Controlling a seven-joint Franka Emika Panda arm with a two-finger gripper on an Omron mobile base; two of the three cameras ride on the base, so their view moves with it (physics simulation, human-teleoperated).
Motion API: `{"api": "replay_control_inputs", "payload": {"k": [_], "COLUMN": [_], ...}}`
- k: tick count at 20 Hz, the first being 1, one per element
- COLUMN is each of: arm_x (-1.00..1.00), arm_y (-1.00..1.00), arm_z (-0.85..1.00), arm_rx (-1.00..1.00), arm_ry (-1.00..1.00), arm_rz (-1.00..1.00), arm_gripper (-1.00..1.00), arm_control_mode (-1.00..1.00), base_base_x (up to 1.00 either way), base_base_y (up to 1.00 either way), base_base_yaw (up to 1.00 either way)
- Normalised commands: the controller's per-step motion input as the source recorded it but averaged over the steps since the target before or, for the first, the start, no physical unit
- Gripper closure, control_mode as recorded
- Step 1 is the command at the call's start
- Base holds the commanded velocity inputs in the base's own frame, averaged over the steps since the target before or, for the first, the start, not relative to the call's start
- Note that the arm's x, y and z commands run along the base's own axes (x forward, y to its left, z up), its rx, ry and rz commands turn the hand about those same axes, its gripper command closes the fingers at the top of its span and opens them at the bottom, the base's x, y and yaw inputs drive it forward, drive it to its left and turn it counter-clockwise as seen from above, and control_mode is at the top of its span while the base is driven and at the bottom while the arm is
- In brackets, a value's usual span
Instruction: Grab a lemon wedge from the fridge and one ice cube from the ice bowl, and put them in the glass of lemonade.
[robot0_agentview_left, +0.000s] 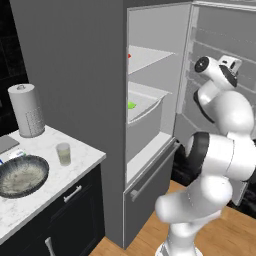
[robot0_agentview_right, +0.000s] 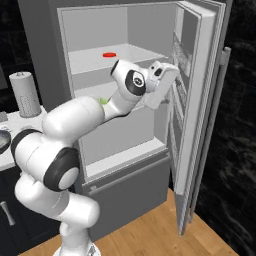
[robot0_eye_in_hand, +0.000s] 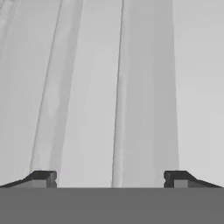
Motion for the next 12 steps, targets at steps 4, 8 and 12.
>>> {"api": "replay_control_inputs", "payload": {"k": [4,8,12], "arm_x": [0.32,0.13,0.05], "arm_y": [-1.0,-0.97,-0.99], "arm_z": [0.21,0.22,0.01], "arm_rx": [0.0,0.0,0.0], "arm_ry": [-0.1,-0.12,-0.1], "arm_rz": [0.0,0.0,0.0], "arm_gripper": [-1.0,-1.0,-1.0], "arm_control_mode": [-1.0,-1.0,-1.0], "base_base_x": [0.0,0.0,0.0], "base_base_y": [0.0,0.0,0.0], "base_base_yaw": [0.0,0.0,0.0]}}
